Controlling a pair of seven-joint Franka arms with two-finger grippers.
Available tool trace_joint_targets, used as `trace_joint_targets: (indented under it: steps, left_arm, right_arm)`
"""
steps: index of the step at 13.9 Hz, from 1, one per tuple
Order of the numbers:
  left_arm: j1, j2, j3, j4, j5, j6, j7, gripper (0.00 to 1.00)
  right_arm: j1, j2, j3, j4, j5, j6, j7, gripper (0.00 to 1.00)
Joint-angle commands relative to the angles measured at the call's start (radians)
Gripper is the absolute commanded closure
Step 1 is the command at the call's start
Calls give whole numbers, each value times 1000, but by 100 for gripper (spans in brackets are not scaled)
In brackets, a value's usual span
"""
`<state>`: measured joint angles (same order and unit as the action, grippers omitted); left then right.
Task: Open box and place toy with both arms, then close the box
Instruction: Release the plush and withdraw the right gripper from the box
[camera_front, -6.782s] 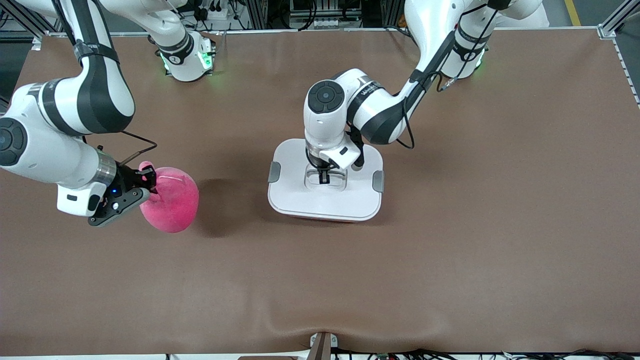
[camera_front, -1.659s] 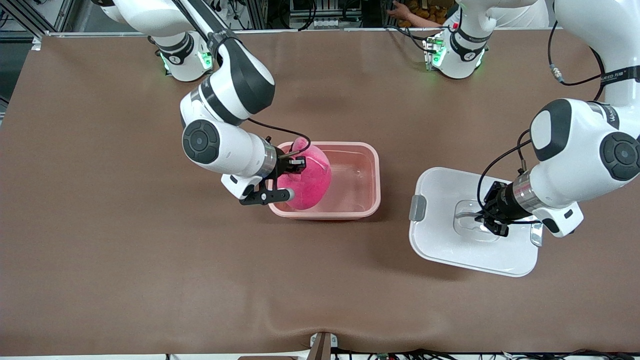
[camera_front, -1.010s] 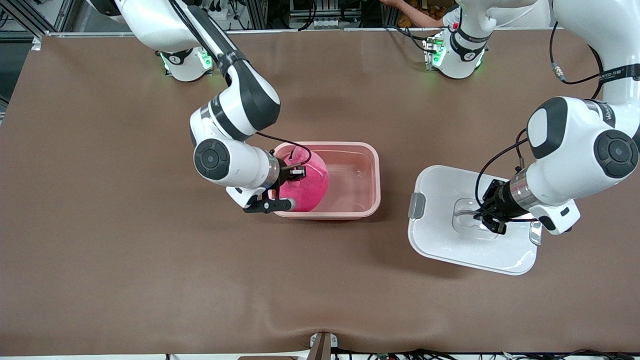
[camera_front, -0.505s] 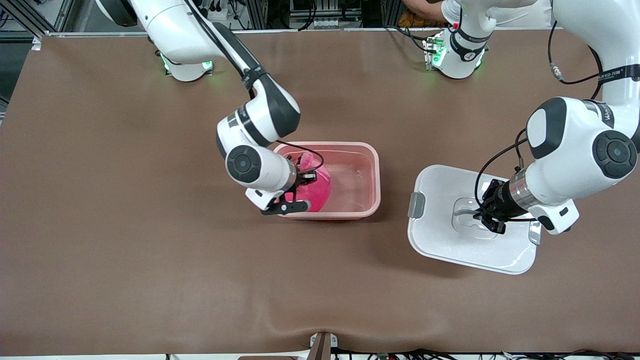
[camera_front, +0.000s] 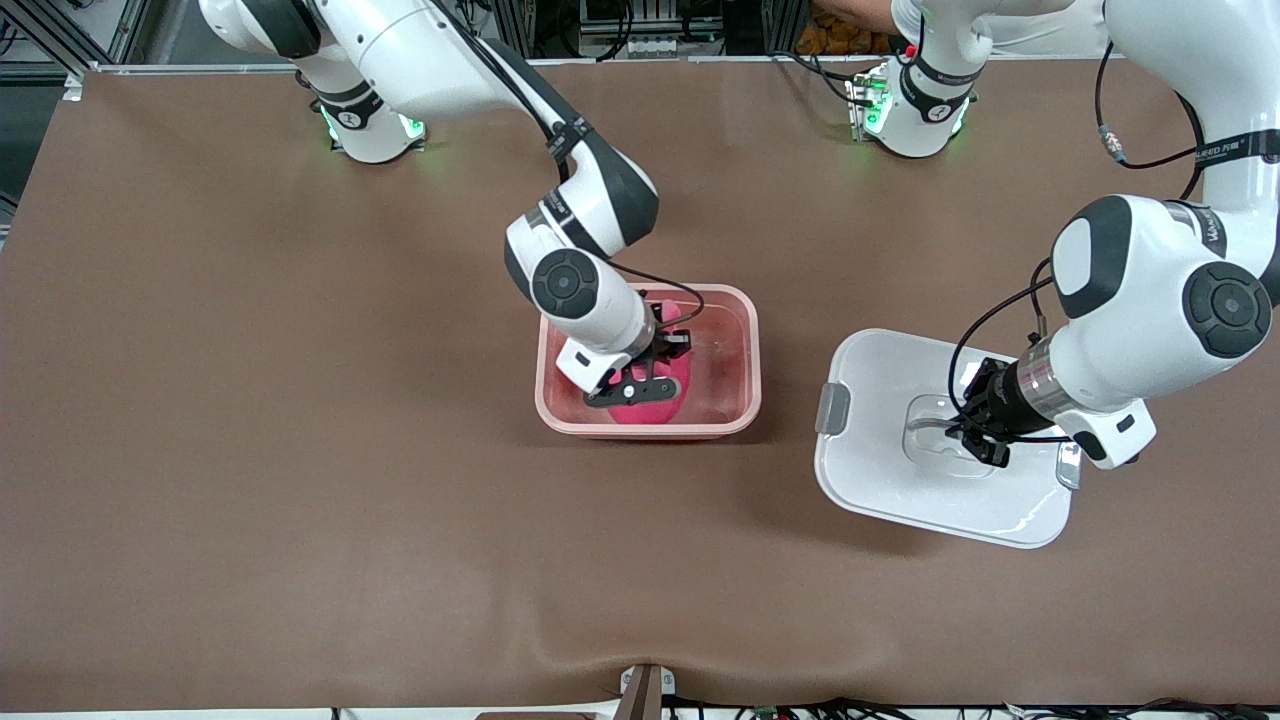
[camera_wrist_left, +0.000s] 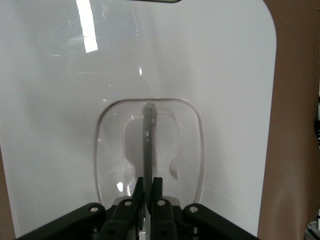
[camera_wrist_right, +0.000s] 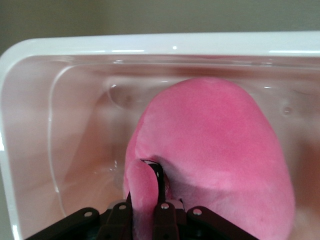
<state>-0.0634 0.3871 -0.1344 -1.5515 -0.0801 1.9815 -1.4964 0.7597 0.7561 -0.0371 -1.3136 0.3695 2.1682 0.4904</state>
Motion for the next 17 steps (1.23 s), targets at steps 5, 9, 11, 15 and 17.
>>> trace_joint_targets:
  steps: [5, 9, 11, 15, 17]
  left_arm:
    - [2, -34, -2, -35, 17, 14, 19, 100]
    - [2, -33, -2, -35, 17, 14, 19, 100]
    - [2, -33, -2, -35, 17, 14, 19, 100]
    - [2, -31, -2, -35, 17, 14, 22, 100]
    - [2, -31, -2, -35, 17, 14, 25, 100]
  right_arm:
    - [85, 114, -10, 30, -30, 208, 34, 100]
    - [90, 129, -10, 28, -107, 216, 31, 94]
    - [90, 129, -13, 27, -142, 214, 31, 0]
    - [78, 120, -12, 20, -185, 206, 33, 0]
    - [76, 98, -12, 20, -184, 200, 33, 0]
